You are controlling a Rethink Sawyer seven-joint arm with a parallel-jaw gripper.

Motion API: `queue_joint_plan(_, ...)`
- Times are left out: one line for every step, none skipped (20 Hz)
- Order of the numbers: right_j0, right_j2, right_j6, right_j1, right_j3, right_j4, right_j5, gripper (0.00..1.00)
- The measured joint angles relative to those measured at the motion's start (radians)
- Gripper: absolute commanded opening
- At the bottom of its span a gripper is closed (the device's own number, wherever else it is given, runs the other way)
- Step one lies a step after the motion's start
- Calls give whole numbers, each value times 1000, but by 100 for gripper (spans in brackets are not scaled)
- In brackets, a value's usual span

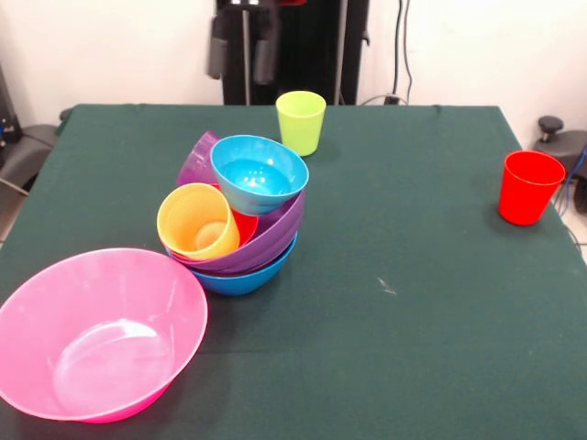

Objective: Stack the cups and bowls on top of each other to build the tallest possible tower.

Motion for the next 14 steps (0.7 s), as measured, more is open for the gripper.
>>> queue_joint_plan(16, -5, 0, 1, 3, 2, 0, 100)
queue_joint_plan(52, -16, 0, 3, 9, 8, 0, 100)
queue_joint_plan(64, -20, 0, 4, 10, 10, 0, 100)
queue_joint_plan(76, -24, 0, 6, 11, 13, 0, 100)
queue_joint_plan(91, -29, 0, 7, 13, 17, 0, 100)
queue_joint_plan(113, -37, 0, 9, 14, 25, 0, 100)
queue_joint_plan(142, -49, 0, 9, 14, 37, 0, 100)
queue_joint_plan(163, -59, 0, 9, 14, 47, 0, 100)
queue_joint_plan(175, -65, 0, 9, 14, 53, 0, 100)
queue_joint_plan(186, -71, 0, 9, 14, 59, 0, 100)
queue_joint_plan(205, -83, 0, 10, 14, 72, 0, 100)
queue_joint_plan(226, -97, 0, 13, 14, 85, 0, 100)
queue_joint_plan(261, -122, 0, 19, 12, 108, 0, 100)
queue_joint_plan(288, -141, 0, 28, 8, 127, 0, 100)
